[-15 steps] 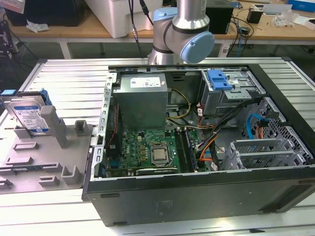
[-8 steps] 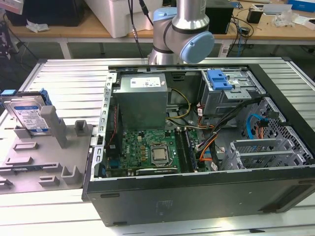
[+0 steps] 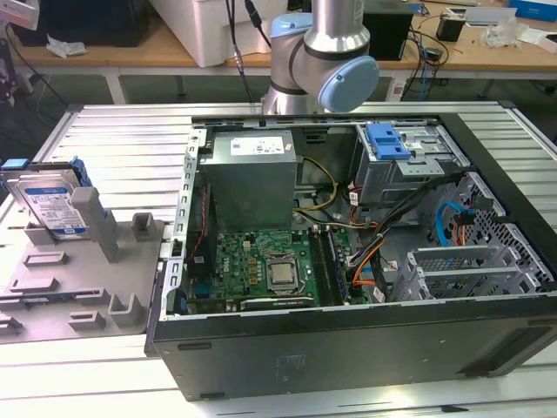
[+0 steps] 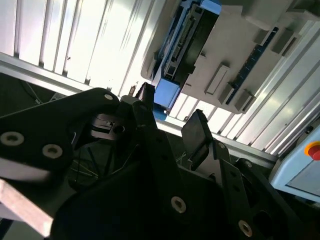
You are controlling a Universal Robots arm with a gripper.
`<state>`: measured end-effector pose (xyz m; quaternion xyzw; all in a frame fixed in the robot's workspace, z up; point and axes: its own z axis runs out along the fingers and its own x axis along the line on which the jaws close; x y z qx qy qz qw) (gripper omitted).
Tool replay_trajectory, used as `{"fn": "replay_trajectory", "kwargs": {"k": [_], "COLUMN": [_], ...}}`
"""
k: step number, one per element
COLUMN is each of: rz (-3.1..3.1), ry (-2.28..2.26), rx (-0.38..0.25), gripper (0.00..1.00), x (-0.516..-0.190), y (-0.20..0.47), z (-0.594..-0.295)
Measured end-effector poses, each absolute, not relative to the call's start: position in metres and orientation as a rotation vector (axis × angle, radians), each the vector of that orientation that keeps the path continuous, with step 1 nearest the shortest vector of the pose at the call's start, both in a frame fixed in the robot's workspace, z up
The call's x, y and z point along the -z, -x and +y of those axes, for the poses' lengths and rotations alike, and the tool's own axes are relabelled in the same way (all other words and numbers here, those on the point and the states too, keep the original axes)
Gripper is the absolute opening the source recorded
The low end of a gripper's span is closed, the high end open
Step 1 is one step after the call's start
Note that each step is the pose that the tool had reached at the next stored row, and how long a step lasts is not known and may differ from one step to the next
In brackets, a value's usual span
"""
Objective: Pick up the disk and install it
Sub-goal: 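Pick up the disk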
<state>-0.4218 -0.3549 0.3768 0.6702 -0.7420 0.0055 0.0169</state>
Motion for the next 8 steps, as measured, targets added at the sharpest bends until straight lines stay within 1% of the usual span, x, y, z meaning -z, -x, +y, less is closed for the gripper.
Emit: {"fn": "replay_trajectory", "kwargs": {"k": [8], "rz": [-2.212], "ry": [-2.182], "rx": [-0.018], "gripper": [0.50], "x": [-0.3764], "y": [0.4225], "z": [-0.3549]}}
